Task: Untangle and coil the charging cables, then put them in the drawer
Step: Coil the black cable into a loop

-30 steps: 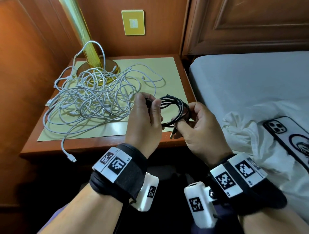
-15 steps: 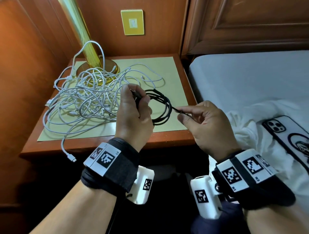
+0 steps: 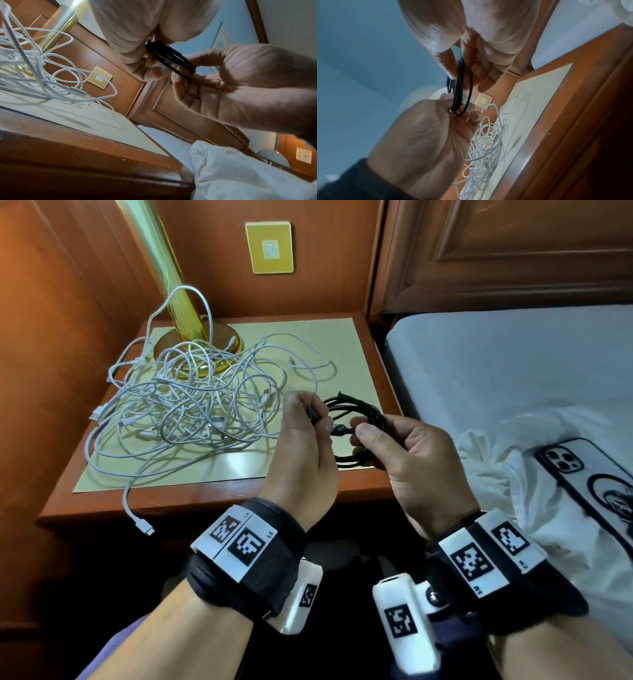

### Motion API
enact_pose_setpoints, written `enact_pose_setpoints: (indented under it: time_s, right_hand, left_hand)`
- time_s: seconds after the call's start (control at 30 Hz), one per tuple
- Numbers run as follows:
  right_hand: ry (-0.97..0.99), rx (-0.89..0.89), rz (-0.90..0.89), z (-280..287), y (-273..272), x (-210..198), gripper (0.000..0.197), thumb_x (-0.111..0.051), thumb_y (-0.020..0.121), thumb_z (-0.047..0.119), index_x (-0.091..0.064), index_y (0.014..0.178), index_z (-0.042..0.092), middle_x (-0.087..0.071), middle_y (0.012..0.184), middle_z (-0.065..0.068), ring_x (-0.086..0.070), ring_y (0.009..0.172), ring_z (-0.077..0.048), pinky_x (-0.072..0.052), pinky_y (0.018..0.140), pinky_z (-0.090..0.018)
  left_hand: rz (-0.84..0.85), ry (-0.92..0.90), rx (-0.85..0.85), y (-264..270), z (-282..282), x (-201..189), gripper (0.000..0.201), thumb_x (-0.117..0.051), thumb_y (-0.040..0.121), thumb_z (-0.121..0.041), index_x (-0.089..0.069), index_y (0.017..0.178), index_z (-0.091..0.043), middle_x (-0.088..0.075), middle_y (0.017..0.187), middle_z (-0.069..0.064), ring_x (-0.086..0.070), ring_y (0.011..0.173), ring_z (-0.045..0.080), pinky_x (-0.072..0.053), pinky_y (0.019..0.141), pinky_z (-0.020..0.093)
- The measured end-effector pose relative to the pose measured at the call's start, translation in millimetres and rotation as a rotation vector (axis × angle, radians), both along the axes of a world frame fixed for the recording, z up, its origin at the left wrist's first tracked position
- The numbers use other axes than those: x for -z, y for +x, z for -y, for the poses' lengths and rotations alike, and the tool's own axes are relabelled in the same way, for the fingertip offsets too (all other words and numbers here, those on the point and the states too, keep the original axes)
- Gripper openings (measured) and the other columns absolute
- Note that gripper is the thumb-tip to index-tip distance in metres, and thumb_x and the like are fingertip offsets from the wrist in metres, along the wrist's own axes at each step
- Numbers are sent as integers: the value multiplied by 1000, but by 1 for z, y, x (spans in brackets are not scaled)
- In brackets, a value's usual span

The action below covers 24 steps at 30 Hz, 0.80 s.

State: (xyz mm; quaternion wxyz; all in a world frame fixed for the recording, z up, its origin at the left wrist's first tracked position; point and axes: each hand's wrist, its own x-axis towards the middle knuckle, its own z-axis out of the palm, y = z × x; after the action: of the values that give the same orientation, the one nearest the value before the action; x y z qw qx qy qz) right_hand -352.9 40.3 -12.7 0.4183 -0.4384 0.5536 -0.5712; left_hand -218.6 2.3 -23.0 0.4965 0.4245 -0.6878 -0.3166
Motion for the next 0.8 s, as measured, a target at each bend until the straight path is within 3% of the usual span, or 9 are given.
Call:
enact_pose_setpoints:
  time_s: [0.07, 0.17, 0.3, 0.37, 0.43, 0.53, 0.63, 0.73, 0.8]
  right_hand:
    - [39, -18, 144, 2, 0, -1, 11, -72, 90, 23, -79, 84, 16, -73, 78, -4, -67, 76, -15, -53, 80, -34]
    - [89, -49, 280, 3, 1, -5, 18, -66, 93, 25, -77, 81, 17, -69, 76, -3, -64, 80, -15, -48, 77, -32]
    - [152, -114, 409, 3, 1, -10, 34, -53, 97, 28, -69, 70, 16, -66, 75, -3, -60, 84, -21, -46, 77, -35]
    - [176, -142, 360, 2, 1, -10, 43, -52, 99, 30, -66, 60, 21, -62, 79, -3, -54, 91, -24, -44, 82, -40]
    - [189, -156, 211, 3, -2, -8, 36, -59, 98, 35, -63, 65, 22, -58, 80, -1, -54, 88, -21, -44, 85, -41]
    - [149, -207, -28, 2, -9, -5, 18, -70, 89, 38, -65, 82, 22, -57, 76, 3, -55, 71, -20, -49, 68, -39]
    - [90, -197, -211, 0, -13, -5, 4, -72, 91, 28, -68, 90, 27, -64, 75, 5, -58, 73, -39, -53, 71, -53]
    - [91, -129, -276, 1, -17, -5, 6, -70, 92, 29, -72, 98, 29, -72, 85, 9, -69, 76, -19, -56, 67, -40]
    - [131, -94, -114, 3, -18, -5, 9, -68, 94, 25, -73, 101, 25, -74, 92, 8, -69, 78, -9, -50, 61, -30]
  left_hand:
    - [-27, 6, -24, 0, -1, -3, 16, -35, 96, -15, -35, 98, -31, -46, 88, 3, -47, 73, 30, -48, 58, 50]
    - [-120, 104, -52, 2, -1, -9, 23, -42, 97, -10, -40, 96, -33, -50, 82, -23, -49, 65, 24, -49, 57, 57]
    - [-285, 235, -16, 5, 1, -8, 16, -48, 90, -16, -48, 92, -32, -53, 77, -14, -53, 71, 25, -52, 66, 61]
    - [-370, 288, 5, 6, 1, -7, 13, -49, 91, -13, -49, 91, -26, -53, 77, -8, -53, 69, 21, -49, 65, 49]
    - [-446, 329, 16, 6, 3, -8, 18, -49, 97, -4, -48, 92, -21, -52, 79, -5, -54, 67, 15, -45, 66, 34]
    - [-530, 392, 27, 7, 5, -9, 25, -44, 102, 5, -48, 92, -17, -52, 82, 1, -56, 63, 13, -46, 64, 26]
    - [-631, 450, 67, 10, 7, -12, 22, -45, 101, 5, -48, 92, -14, -54, 80, 3, -56, 60, 13, -48, 62, 23]
    - [-658, 486, 94, 13, 7, -14, 16, -49, 101, 0, -53, 94, -13, -58, 83, 5, -61, 67, 15, -51, 64, 24]
    - [-694, 525, 125, 15, 7, -15, 12, -51, 101, -3, -56, 95, -12, -62, 85, 7, -65, 73, 17, -54, 67, 27]
